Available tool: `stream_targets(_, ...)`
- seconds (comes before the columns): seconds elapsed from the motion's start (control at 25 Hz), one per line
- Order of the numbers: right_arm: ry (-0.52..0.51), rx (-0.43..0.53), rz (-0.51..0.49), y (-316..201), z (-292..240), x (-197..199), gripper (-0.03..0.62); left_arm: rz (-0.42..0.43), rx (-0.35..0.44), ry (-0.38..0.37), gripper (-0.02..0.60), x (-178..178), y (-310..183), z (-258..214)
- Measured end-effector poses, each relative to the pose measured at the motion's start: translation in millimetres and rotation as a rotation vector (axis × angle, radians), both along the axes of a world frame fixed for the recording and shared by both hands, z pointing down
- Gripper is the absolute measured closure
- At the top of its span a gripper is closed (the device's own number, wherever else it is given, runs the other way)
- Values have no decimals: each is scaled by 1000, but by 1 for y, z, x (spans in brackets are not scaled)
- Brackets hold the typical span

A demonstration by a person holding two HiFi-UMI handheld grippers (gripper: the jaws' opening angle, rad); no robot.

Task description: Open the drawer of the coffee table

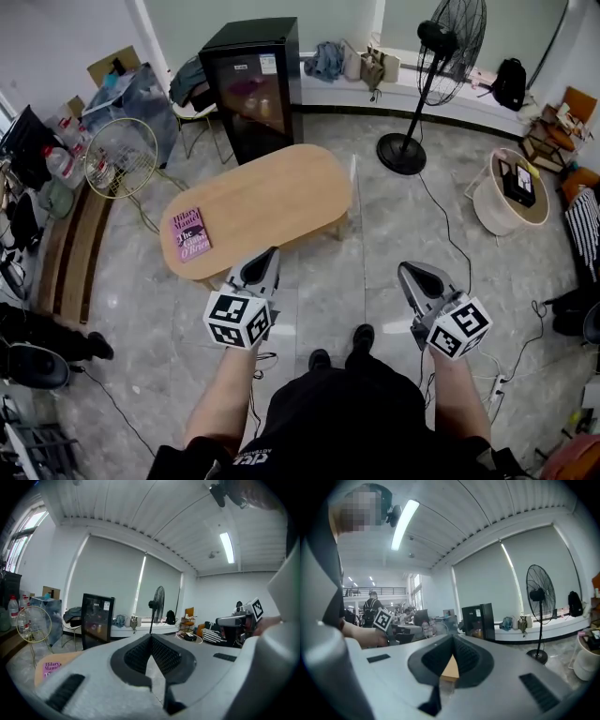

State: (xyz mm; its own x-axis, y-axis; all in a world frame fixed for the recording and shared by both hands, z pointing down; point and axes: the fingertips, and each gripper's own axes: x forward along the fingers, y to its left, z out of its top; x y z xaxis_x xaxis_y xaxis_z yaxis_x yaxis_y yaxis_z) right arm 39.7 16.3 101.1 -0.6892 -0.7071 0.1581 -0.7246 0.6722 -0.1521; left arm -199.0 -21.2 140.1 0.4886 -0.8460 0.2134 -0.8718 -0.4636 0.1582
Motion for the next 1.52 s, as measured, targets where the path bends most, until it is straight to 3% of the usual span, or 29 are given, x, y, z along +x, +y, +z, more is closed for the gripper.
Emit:
stream_targets(0.4, -48, 22, -101, -98, 1, 14, 588, -56, -28, -32, 572, 30, -66, 20)
stream_targets(0.56, -62, 32, -162, -149, 1, 40, 588, -98, -20, -73, 572, 64, -108, 15)
stream_targets(0.8, -42, 21, -260, -221, 8, 88, 588, -190, -2, -62, 572, 118, -171, 1)
stream_targets(1.0, -52, 4, -321, -265, 17, 91, 588, -221, 6, -80, 572, 141, -199, 0)
stream_targets(1.12, -40, -7, -376, -274, 23, 71, 588, -243, 12, -93, 572, 132, -203, 1)
stream_targets(1.32, -8, -24, -437, -286, 24, 24, 588, -346, -21, -39, 572, 76, -203, 17)
stream_targets(1.52, 44, -48, -471, -301, 38, -18, 588, -381, -40, -4, 572, 34, -211, 36)
